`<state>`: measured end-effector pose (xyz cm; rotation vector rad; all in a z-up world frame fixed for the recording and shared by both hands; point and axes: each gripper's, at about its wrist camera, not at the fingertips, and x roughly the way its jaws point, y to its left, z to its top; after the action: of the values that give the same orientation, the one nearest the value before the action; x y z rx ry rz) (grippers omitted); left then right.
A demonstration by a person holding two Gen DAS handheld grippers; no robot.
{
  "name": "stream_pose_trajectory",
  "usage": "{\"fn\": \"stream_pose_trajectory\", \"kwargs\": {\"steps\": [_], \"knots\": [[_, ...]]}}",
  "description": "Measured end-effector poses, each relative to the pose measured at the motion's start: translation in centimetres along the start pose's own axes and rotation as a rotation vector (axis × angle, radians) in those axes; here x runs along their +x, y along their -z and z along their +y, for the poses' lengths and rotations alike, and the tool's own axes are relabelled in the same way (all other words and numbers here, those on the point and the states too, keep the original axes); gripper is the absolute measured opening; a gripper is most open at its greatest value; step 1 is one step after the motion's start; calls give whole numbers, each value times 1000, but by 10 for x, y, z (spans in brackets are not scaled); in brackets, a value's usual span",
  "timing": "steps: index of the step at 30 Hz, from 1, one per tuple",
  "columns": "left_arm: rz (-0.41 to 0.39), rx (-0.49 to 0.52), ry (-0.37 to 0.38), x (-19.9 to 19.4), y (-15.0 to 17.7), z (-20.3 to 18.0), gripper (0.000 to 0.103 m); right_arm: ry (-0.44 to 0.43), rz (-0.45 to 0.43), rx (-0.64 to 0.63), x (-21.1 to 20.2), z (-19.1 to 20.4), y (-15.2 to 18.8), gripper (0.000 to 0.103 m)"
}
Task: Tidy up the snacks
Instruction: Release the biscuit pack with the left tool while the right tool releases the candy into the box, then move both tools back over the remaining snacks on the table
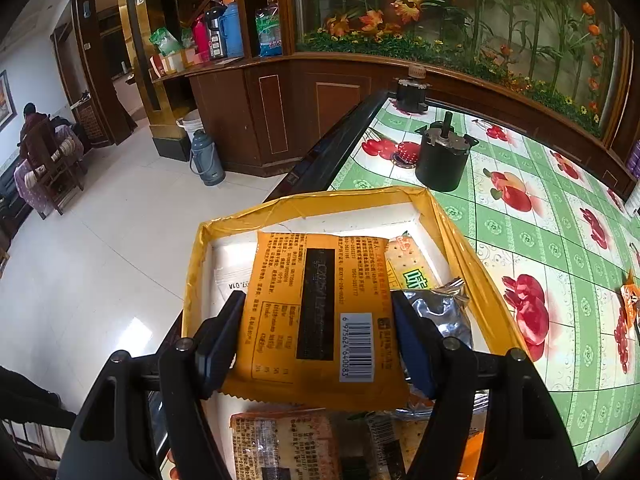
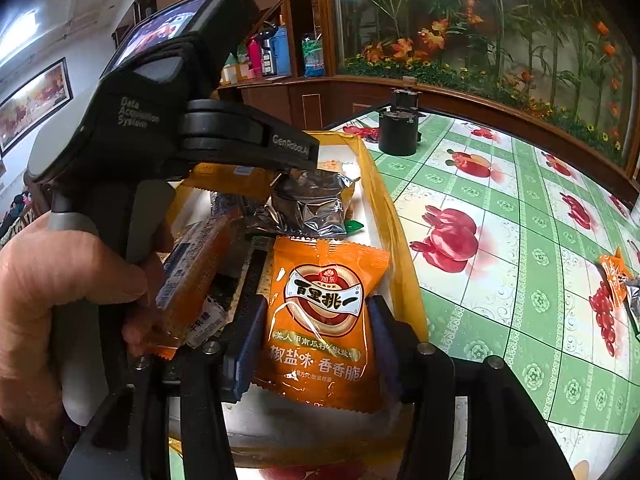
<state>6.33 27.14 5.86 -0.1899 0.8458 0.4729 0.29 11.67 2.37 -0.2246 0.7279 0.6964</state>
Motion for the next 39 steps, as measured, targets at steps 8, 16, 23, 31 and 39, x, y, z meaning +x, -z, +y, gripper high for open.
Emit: {"fn": "stream_pose_trajectory", "kwargs": {"steps": [8, 16, 23, 31, 39], "knots": [[-12, -14, 8, -5, -1, 2, 73, -14, -11, -26, -6, 3, 0, 65], [-77, -42, 67, -20, -4, 1, 77, -47, -72, 16, -24, -6, -5, 68], [-132, -35, 123, -32, -5, -8, 77, -59, -110, 97, -35, -27, -13, 68], [-182, 43, 211, -46, -2, -33, 78, -14, -132, 248, -45, -80, -18, 68], [-221, 101, 283, -58, 4, -50, 78, 70, -112, 423, -70, -168, -1, 68]]}}
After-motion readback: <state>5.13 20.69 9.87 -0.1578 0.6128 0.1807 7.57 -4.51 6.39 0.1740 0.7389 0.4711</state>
